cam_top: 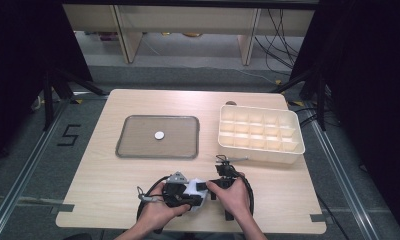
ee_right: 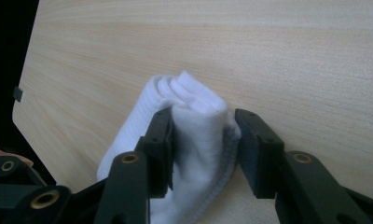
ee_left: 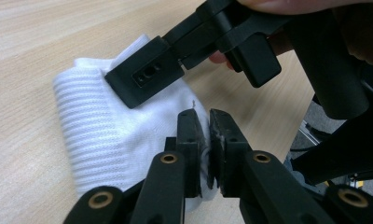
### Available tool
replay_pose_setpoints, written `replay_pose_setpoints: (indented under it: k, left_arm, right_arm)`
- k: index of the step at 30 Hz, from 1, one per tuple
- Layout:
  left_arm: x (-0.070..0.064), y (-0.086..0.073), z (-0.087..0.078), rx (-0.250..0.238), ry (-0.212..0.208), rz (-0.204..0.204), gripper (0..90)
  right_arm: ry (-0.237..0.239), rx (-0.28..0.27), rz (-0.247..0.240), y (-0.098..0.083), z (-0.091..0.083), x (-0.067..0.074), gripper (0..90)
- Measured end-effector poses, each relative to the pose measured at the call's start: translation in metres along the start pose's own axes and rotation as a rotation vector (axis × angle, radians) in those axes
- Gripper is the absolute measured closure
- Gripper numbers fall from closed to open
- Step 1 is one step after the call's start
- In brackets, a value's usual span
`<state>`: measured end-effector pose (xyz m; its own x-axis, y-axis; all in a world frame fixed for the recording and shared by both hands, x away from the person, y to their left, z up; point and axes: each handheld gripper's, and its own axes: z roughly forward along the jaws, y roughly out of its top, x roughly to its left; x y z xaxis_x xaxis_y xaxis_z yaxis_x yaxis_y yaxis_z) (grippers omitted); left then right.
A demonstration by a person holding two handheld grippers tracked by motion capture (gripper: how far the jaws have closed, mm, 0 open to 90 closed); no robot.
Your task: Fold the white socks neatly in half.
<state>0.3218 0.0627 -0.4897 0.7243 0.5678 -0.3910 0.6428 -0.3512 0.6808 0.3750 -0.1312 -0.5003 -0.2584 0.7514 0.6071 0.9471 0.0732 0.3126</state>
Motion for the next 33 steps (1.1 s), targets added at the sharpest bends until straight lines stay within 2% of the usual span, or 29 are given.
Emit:
replay_pose_setpoints:
  k: [2,4,5,6,7,8,10,13,14,16,18,22,23,27,29,31,32,33]
  left_arm:
    - [-0.001,-0.001,0.001,-0.006,-0.002,0.005,81.3]
    - [-0.002,-0.001,0.000,-0.010,0.003,0.013,80.9]
    - [-0.003,-0.001,0.000,-0.010,0.003,0.014,80.7]
    - [-0.003,-0.001,0.000,-0.012,0.006,0.015,80.5]
    - [-0.004,-0.001,-0.001,-0.017,0.007,0.019,80.3]
    - [-0.005,-0.001,-0.002,-0.016,0.014,0.021,79.8]
    - [-0.007,-0.001,-0.003,-0.020,0.008,0.031,78.9]
    - [-0.011,-0.002,-0.007,-0.019,0.012,0.037,78.4]
    - [-0.012,-0.002,-0.009,-0.019,0.005,0.042,78.6]
    - [-0.014,-0.002,-0.011,-0.020,0.013,0.056,78.9]
    - [-0.015,-0.003,-0.011,-0.014,0.010,0.059,79.9]
    - [-0.015,-0.006,-0.007,0.020,0.013,0.065,84.9]
    - [-0.014,-0.007,-0.006,0.024,0.002,0.070,85.6]
    - [-0.012,-0.010,-0.004,0.022,-0.007,0.054,85.9]
    - [-0.012,-0.011,-0.004,0.021,-0.010,0.052,85.6]
    - [-0.013,-0.013,-0.004,0.015,-0.021,0.045,84.7]
    - [-0.012,-0.014,-0.005,0.012,-0.025,0.055,84.1]
    - [-0.013,-0.015,-0.006,0.002,-0.021,0.049,83.4]
  right_arm:
    - [0.006,-0.001,0.008,-0.001,0.000,0.000,61.9]
    - [0.006,-0.011,-0.014,-0.001,0.001,-0.001,63.2]
    - [-0.007,-0.011,-0.002,-0.001,0.001,0.000,64.0]
    - [-0.005,-0.020,-0.020,-0.001,0.002,0.000,64.8]
    - [-0.026,-0.034,-0.050,-0.001,0.002,-0.001,65.4]
    - [-0.011,-0.012,-0.026,-0.001,0.001,0.001,65.9]
    - [-0.004,-0.014,-0.040,-0.001,0.001,0.000,67.2]
    - [-0.019,-0.014,-0.016,-0.002,0.001,0.004,68.6]
    - [-0.027,-0.015,-0.029,-0.001,0.001,0.004,69.0]
    - [-0.013,-0.007,-0.016,-0.001,0.000,0.006,69.8]
    - [-0.044,-0.050,-0.111,-0.001,0.003,0.002,70.5]
    - [-0.043,-0.049,-0.104,-0.003,0.002,0.004,71.2]
    - [-0.041,-0.053,-0.109,-0.003,0.003,0.004,71.3]
    - [-0.051,-0.054,-0.133,-0.003,0.002,0.005,71.5]
    - [-0.043,-0.049,-0.126,-0.003,0.002,0.006,71.6]
    - [-0.057,-0.058,-0.136,-0.003,0.002,0.005,71.6]
    - [-0.054,-0.059,-0.142,-0.004,0.001,0.005,71.6]
    - [-0.045,-0.057,-0.128,-0.004,0.001,0.006,71.7]
